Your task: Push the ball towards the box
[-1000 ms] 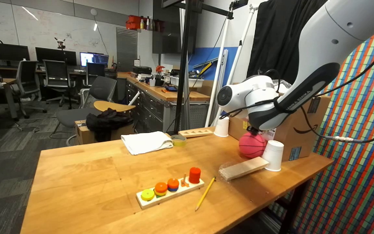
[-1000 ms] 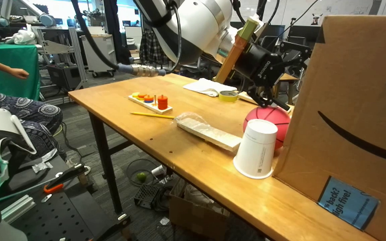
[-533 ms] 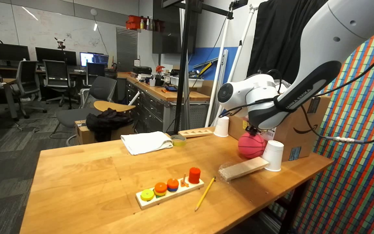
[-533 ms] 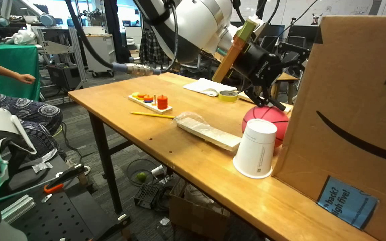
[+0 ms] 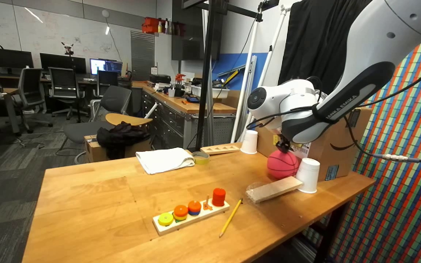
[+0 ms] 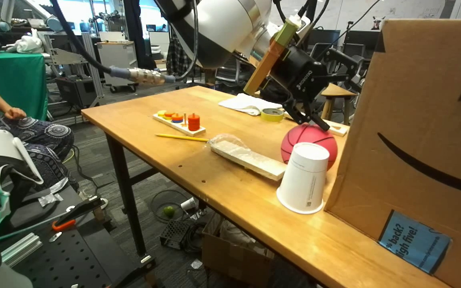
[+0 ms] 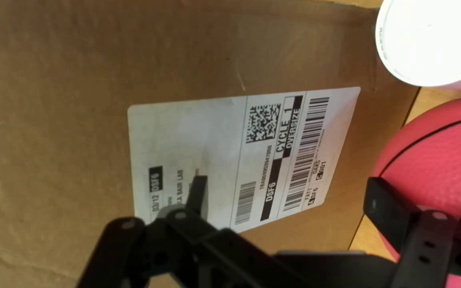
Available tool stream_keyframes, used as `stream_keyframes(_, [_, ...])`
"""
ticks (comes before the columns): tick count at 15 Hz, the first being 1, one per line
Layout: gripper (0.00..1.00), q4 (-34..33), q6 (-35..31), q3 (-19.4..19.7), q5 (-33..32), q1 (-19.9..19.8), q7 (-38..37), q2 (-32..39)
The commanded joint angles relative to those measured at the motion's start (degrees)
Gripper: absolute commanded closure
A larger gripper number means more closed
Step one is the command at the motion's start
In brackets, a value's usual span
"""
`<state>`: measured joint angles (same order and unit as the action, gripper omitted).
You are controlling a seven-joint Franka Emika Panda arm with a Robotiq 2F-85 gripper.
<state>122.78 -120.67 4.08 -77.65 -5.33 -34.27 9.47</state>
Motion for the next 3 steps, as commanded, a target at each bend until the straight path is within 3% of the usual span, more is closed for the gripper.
stream_keyframes(1, [0.00,0.0,0.0,0.1,0.1,0.2,0.1,0.0])
stream_keyframes(3, [0.00,0.0,0.0,0.1,0.1,0.2,0.1,0.0])
